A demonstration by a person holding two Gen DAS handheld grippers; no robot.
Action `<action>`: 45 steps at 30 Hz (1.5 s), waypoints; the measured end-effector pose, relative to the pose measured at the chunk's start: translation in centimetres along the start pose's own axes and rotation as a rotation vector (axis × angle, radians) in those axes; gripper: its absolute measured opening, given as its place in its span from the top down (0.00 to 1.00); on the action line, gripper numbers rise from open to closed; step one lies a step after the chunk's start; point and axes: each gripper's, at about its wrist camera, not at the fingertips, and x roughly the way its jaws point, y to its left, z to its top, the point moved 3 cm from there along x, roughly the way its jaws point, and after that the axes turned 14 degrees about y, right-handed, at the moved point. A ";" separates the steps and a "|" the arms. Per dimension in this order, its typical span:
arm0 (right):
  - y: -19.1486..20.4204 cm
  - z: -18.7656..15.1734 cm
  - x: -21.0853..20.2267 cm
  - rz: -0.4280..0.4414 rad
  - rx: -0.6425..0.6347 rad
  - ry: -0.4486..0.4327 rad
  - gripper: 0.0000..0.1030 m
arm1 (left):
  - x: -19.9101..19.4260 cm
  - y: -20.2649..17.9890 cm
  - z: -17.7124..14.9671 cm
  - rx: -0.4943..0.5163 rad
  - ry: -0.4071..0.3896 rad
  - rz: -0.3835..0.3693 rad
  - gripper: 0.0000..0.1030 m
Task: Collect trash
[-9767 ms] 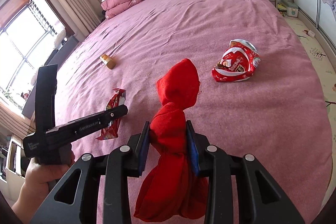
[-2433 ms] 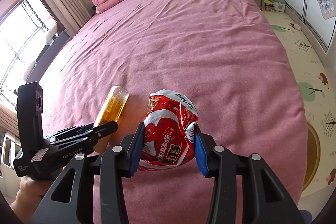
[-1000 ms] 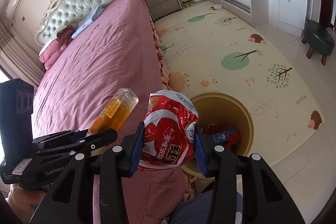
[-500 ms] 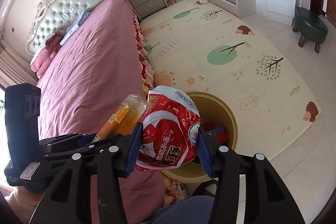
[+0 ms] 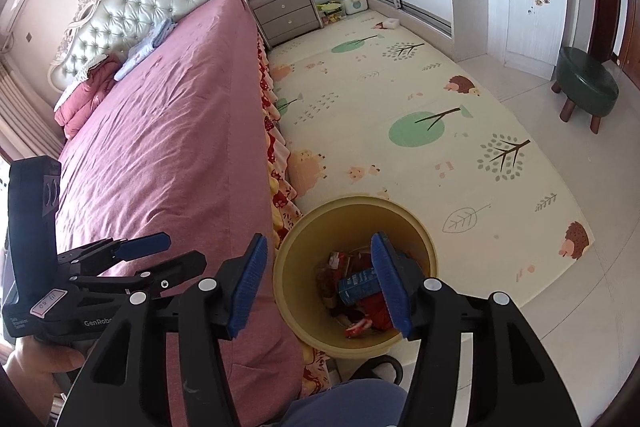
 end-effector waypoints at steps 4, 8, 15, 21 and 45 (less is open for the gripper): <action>2.6 -0.1 -0.5 0.002 -0.052 -0.007 0.48 | -1.3 1.1 -1.0 -0.027 -0.012 -0.008 0.25; 5.5 -0.3 -0.8 0.018 -0.086 -0.004 0.48 | -2.7 2.6 -2.6 -0.041 -0.018 -0.011 0.23; 11.9 -1.5 0.2 0.042 -0.189 0.040 0.45 | -5.5 6.5 -6.7 -0.075 -0.087 0.088 0.22; 18.3 -3.7 1.5 0.073 -0.283 0.066 0.42 | -7.9 11.6 -11.1 -0.178 -0.128 0.133 0.16; 31.0 -9.4 0.6 0.066 -0.453 -0.051 0.19 | -15.3 23.1 -23.8 -0.508 -0.306 0.270 0.04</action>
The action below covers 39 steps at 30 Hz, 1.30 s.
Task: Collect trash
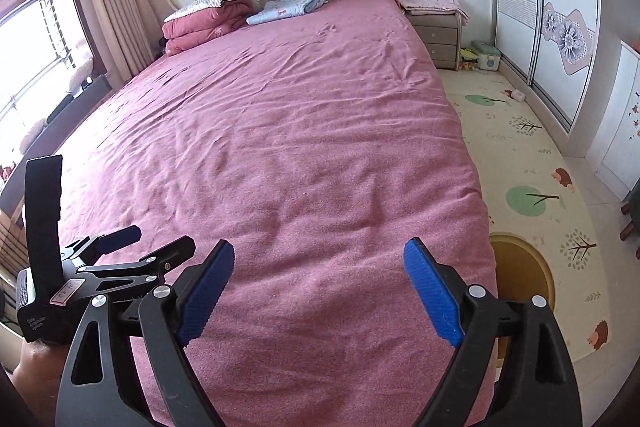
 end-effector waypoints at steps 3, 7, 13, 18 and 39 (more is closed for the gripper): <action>0.7 -0.3 -0.3 -0.003 -0.015 -0.007 0.19 | -0.7 0.1 -0.5 0.004 -0.016 0.002 0.04; 1.4 -0.6 -0.9 -0.002 -0.027 -0.022 0.18 | -1.9 -0.3 -1.2 0.028 -0.039 0.015 0.04; 2.2 -1.0 -1.8 0.006 -0.039 -0.040 0.18 | -4.4 -0.6 -2.1 0.045 -0.103 0.030 0.04; 3.1 -1.4 -3.0 0.015 -0.048 -0.068 0.17 | -6.2 0.0 -2.5 0.020 -0.139 0.028 0.04; 5.8 -3.9 -6.9 0.024 -0.072 -0.147 0.12 | -10.6 -0.1 -5.3 0.033 -0.210 0.049 0.04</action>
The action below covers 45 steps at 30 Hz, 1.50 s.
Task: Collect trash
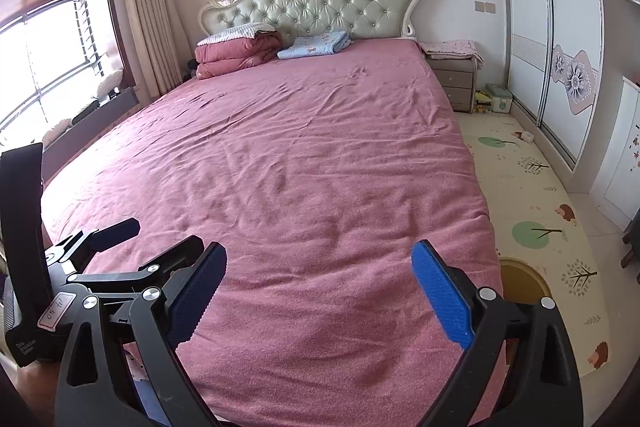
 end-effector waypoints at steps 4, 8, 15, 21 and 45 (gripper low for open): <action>0.3 -0.1 -0.8 0.005 -0.001 -0.013 0.12 | -0.8 0.0 -0.1 0.001 -0.020 0.004 0.04; 0.6 -0.2 -1.6 0.007 -0.008 -0.018 0.12 | -1.6 0.3 -0.3 -0.005 -0.039 0.011 0.04; 1.1 -0.1 -2.7 0.002 -0.021 -0.036 0.11 | -2.8 0.6 -0.3 -0.025 -0.069 0.025 0.04; 1.3 -0.1 -3.4 -0.015 -0.032 -0.047 0.09 | -3.6 0.3 -0.2 0.001 -0.091 0.052 0.04; 0.2 0.2 -3.8 -0.024 0.006 -0.068 0.09 | -3.5 0.7 0.1 -0.019 -0.058 0.018 0.04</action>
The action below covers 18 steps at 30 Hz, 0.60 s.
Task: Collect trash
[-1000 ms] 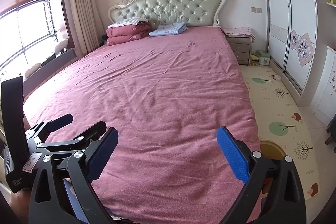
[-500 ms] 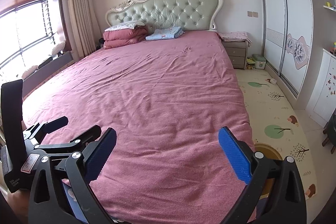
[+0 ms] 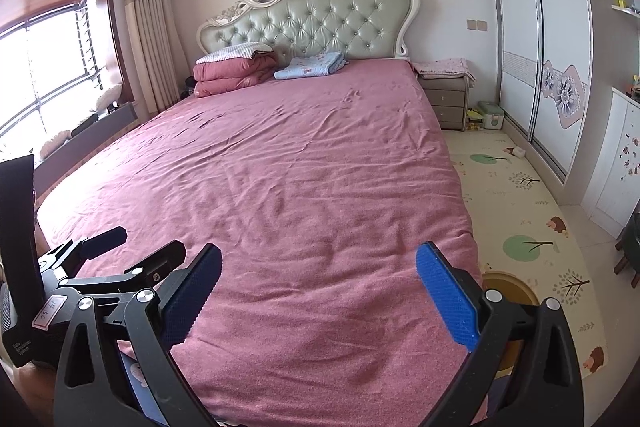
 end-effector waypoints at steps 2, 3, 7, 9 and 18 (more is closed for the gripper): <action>0.1 0.0 0.0 0.001 0.001 -0.001 0.09 | 0.0 0.1 0.1 -0.003 -0.002 -0.001 0.04; 0.0 0.0 0.0 0.001 -0.001 0.002 0.09 | -0.1 0.3 0.1 -0.010 -0.002 -0.001 0.04; 0.1 0.1 0.0 0.001 -0.007 0.000 0.09 | -0.2 0.8 0.3 -0.036 -0.001 -0.003 0.04; 0.1 0.1 0.0 0.001 -0.008 -0.001 0.09 | -0.3 1.1 0.4 -0.043 0.001 -0.008 0.04; 0.2 0.1 0.0 0.001 -0.008 -0.001 0.09 | -0.5 1.4 0.6 -0.047 -0.010 0.027 0.04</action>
